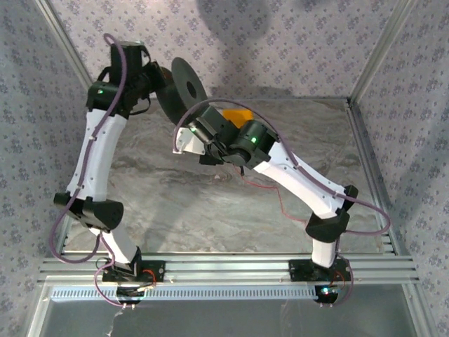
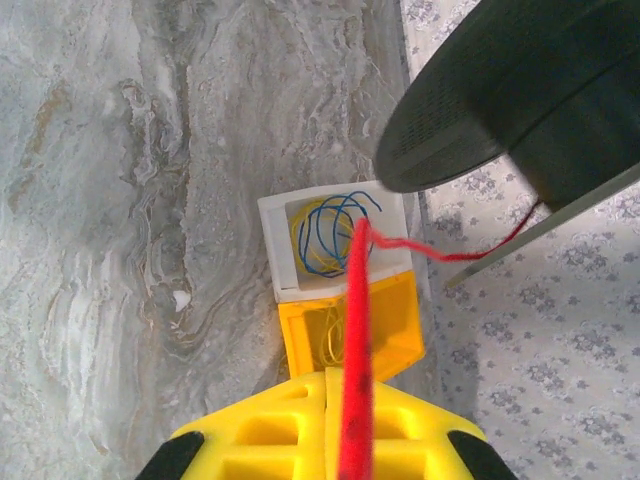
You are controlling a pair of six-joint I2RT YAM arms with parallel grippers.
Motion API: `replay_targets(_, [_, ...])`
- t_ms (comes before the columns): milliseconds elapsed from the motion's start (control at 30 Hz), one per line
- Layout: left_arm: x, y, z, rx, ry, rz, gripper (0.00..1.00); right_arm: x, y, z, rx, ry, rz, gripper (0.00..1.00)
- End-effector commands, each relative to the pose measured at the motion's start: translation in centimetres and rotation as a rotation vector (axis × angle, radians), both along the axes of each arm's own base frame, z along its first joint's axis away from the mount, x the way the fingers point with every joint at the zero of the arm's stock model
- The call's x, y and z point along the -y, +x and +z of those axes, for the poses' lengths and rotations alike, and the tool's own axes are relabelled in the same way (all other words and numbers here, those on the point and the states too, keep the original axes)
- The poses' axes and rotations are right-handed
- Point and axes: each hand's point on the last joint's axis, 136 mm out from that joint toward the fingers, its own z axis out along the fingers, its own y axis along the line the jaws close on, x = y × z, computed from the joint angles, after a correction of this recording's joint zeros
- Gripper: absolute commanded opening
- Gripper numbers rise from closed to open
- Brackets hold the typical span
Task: Wrap the cables
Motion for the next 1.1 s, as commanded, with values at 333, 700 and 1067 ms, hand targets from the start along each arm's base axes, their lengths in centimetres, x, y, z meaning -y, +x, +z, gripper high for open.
replay_targets(333, [2.4,-0.6,-6.1,-0.126,0.495,-0.087,0.00,-2.0,2.9,5.5,0.155,0.115,0.042,0.00])
replay_targets(700, [3.0,-4.8,-12.0,-0.232,0.594,-0.276,0.00,2.7,9.2,8.8,0.229,0.214,-0.109,0.00])
replay_targets(1067, [5.0,-8.3,-14.1,-0.215,0.604,-0.542,0.00,5.4,14.5,4.5,0.078,0.253,-0.178,0.00])
